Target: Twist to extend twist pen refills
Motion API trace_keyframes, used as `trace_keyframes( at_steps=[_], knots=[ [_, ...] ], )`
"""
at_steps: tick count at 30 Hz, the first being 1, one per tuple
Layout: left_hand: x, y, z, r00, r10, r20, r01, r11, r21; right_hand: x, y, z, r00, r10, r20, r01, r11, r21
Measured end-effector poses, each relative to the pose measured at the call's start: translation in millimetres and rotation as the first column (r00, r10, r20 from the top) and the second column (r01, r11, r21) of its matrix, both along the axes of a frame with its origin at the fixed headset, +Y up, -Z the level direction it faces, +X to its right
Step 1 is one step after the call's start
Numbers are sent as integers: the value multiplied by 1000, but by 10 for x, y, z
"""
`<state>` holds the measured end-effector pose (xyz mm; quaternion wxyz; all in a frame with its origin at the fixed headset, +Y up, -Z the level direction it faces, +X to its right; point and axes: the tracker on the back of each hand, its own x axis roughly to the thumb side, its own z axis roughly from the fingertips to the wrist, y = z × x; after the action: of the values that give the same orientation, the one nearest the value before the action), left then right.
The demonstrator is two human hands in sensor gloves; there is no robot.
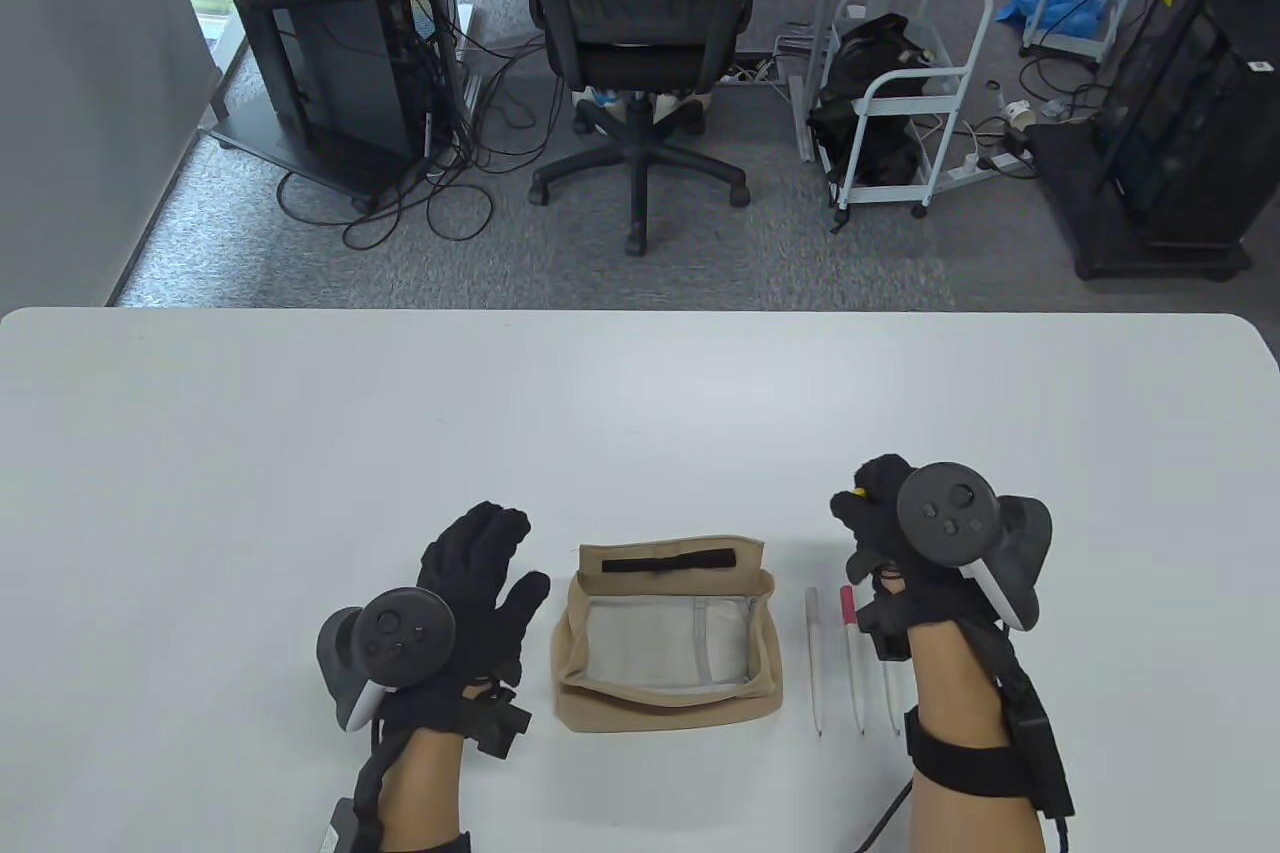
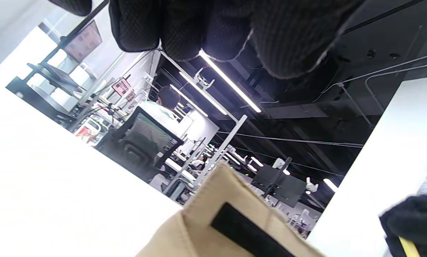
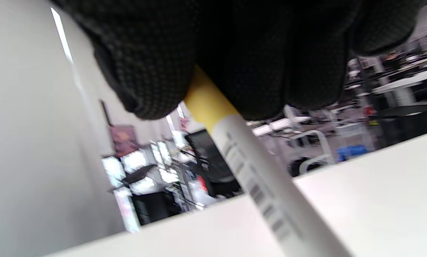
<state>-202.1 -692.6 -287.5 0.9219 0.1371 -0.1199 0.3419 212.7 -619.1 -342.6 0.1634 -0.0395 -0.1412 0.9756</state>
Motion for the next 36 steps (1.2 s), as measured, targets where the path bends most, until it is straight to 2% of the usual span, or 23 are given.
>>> trace_keyframes(
  at_steps=[3, 9, 16, 23, 36],
  knots=[
    [1, -78, -34, 999, -34, -3, 34, 999, -34, 157, -285, -131, 994, 53, 94, -42, 993, -113],
    [26, -127, -61, 999, -45, 13, 46, 997, -64, 363, -748, -278, 979, 90, 183, -36, 959, -281],
    [36, -136, -64, 999, -50, 20, 51, 996, -69, 447, -1101, -353, 964, 148, 222, -51, 919, -390],
    [50, -135, -65, 998, -60, 25, 62, 996, -71, 485, -1284, -364, 949, 181, 256, -59, 906, -420],
    [86, -140, -66, 997, -74, 38, 77, 995, -71, 478, -1389, -358, 925, 247, 288, -111, 902, -418]
  ],
)
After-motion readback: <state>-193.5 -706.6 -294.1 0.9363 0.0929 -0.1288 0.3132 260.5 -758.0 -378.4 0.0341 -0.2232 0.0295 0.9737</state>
